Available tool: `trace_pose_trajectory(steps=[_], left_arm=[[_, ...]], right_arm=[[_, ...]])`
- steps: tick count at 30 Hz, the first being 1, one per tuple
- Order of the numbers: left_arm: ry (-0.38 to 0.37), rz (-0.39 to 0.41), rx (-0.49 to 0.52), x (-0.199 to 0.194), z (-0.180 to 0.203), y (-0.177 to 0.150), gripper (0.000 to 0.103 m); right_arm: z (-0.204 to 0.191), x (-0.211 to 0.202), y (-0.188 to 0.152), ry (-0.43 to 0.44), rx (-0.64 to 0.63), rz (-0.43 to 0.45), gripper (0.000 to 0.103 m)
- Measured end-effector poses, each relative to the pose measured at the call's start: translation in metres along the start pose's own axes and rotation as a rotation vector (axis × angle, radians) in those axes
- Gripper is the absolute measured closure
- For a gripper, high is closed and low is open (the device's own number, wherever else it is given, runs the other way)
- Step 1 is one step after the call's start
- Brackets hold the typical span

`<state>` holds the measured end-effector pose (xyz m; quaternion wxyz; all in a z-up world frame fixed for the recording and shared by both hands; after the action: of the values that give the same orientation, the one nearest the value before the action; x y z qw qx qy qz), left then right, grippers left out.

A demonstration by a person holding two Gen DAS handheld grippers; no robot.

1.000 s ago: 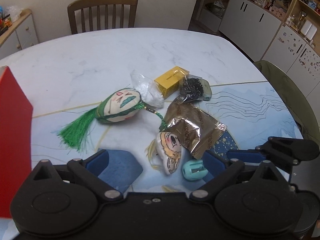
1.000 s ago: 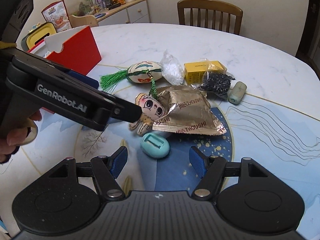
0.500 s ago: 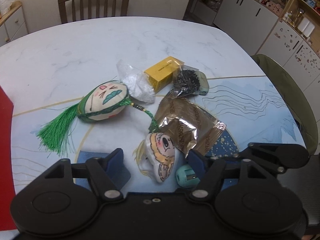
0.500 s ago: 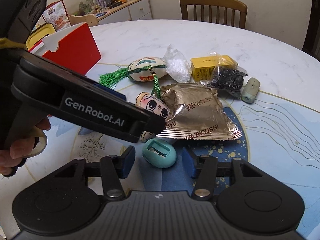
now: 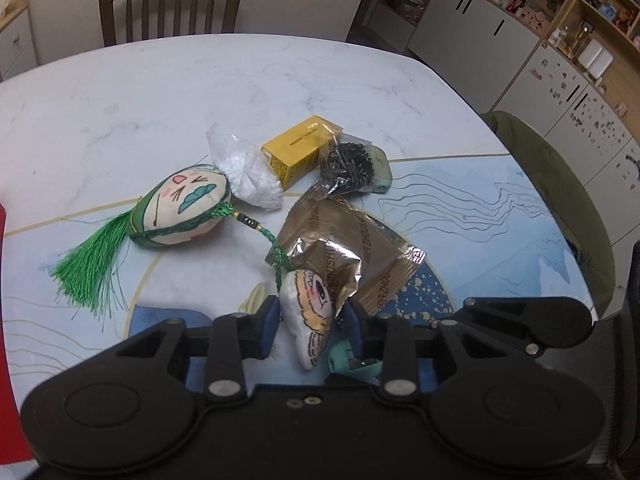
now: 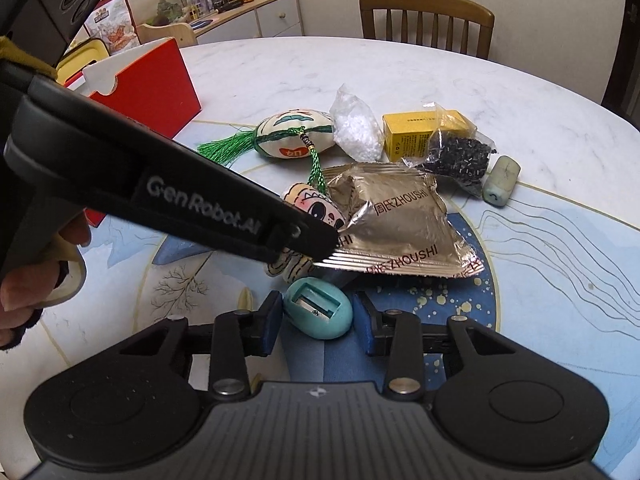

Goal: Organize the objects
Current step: 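Grasp the cartoon face keychain with the left gripper while the right gripper grasps the teal sharpener, then lift and carry the keychain and teal sharpener over the box with both grippers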

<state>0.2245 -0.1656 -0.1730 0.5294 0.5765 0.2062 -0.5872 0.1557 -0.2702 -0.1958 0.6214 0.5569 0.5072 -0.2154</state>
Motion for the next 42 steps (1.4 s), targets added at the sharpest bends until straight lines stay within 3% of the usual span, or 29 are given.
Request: trace_pose_trajectory(steps=[3,13,23,32,42], left_arm=[[-0.012,0.003,-0.009,-0.002,-0.002,-0.002,0.083],[0.012,0.01,-0.009,-0.016,-0.001,-0.013,0.084],[0.017,0.028,-0.03,-0.055,-0.003,-0.033,0.084],[0.02,0.071,-0.022,-0.097,-0.006,-0.041,0.084],[0.023,0.122,-0.051,-0.144,-0.034,-0.046,0.084]], right_arm=[[0.0,-0.001,-0.003,-0.001,0.006,0.001,0.065],[-0.009,-0.017,-0.009,-0.008,0.004,0.02,0.065],[-0.024,-0.053,-0.01,-0.012,0.007,0.039,0.065],[-0.056,-0.091,0.01,-0.017,-0.034,0.09,0.065],[-0.104,-0.122,0.038,-0.01,-0.107,0.164,0.065]])
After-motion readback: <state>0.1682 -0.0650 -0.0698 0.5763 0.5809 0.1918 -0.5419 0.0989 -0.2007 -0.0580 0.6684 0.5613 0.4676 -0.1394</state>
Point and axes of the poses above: each gripper's, at about its wrist camera, not at the fingertips, and x roughly the way its jaws point, z to its right, y to its top, the point moved 2 cm from there along x, roughly the way its jaws point, and after that the axes turned 8 degrees about -z, right-handed, at the moved point
